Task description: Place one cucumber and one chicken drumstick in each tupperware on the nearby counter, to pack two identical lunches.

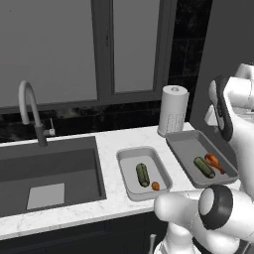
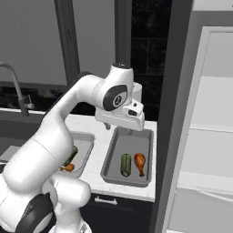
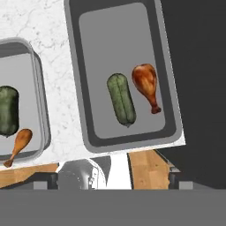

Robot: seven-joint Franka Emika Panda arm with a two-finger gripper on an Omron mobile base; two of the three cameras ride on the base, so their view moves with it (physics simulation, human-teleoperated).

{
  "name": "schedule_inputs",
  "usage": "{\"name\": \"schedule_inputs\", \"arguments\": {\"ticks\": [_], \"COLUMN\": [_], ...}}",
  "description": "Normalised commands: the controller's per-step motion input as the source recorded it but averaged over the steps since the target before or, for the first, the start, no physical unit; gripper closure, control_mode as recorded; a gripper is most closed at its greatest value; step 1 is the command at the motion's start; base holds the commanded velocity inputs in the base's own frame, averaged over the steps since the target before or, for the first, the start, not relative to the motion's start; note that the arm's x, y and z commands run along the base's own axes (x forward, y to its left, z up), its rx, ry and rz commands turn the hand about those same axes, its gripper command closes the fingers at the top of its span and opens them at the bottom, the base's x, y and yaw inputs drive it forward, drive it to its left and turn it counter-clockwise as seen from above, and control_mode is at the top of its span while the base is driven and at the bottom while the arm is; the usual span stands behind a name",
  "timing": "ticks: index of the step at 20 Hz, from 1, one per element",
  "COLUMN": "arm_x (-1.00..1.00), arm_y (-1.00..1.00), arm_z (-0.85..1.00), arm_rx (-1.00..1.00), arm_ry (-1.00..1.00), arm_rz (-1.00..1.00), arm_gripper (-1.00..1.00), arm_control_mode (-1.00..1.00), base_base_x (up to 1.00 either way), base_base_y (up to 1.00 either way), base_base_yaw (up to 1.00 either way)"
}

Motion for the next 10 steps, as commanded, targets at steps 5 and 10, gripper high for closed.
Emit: {"name": "schedule_inputs", "arguments": {"ticks": [5,10], "arm_x": [-0.75,-0.72], "arm_y": [0.19,0.19], "arm_z": [0.55,0.53], "arm_rx": [0.01,0.0], "arm_ry": [-0.1,-0.28], "arm_rz": [0.0,0.0], "arm_gripper": [-1.0,-1.0], "arm_control_mode": [-1.0,-1.0], "base_base_x": [0.0,0.0], "base_base_y": [0.0,0.0], "base_base_yaw": [0.0,0.0]}}
